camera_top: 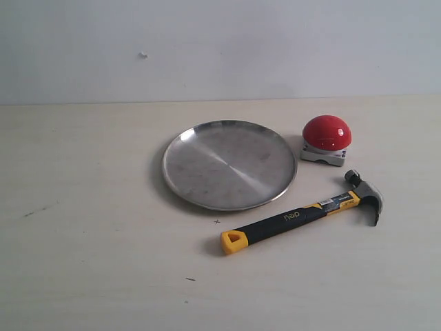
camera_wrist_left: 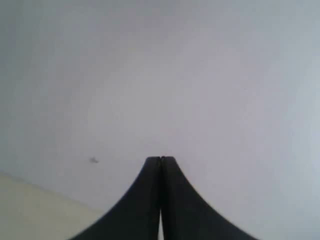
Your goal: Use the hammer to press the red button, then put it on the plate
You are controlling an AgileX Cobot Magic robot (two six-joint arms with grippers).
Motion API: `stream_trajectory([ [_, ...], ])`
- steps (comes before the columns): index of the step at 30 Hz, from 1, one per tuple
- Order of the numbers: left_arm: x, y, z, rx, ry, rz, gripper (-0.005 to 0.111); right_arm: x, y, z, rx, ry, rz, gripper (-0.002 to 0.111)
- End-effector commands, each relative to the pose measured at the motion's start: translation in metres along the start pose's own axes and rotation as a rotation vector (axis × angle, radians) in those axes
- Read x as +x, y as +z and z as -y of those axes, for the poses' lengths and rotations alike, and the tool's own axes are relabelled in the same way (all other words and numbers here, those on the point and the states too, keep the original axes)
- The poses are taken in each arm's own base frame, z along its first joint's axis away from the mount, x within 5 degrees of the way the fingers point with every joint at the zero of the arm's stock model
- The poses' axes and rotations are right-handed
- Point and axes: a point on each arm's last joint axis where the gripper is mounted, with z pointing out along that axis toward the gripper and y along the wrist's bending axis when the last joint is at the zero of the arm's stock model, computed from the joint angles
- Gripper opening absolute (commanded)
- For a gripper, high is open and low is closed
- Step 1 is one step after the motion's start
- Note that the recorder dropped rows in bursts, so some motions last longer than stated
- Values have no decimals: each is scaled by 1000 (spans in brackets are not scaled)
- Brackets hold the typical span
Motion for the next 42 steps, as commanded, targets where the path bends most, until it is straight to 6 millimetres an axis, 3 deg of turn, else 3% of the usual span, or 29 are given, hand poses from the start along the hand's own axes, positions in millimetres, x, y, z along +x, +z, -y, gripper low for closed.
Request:
stream_trajectory([
  [1, -6, -1, 12, 125, 48, 73, 0, 1, 0, 0, 3, -12, 9, 0],
  [8, -20, 12, 21, 110, 77, 39, 0, 1, 0, 0, 3, -12, 9, 0],
  [17, -41, 73, 52, 184, 310, -280, 0, 1, 0, 0, 3, -12, 9, 0],
  [19, -41, 87, 54, 199, 410, -363, 0, 1, 0, 0, 3, -12, 9, 0],
  [23, -42, 110, 51, 163, 441, -444, 0, 1, 0, 0, 3, -12, 9, 0],
  [27, -54, 130, 49, 121, 662, -453, 0, 1, 0, 0, 3, -12, 9, 0],
  [32, -73, 139, 53, 97, 850, -373, 0, 1, 0, 0, 3, -12, 9, 0],
  [38, -94, 141, 36, -151, 1135, -298, 0, 1, 0, 0, 3, -12, 9, 0],
  [42, -109, 136, 19, -390, 1491, -329, 0, 1, 0, 0, 3, -12, 9, 0],
])
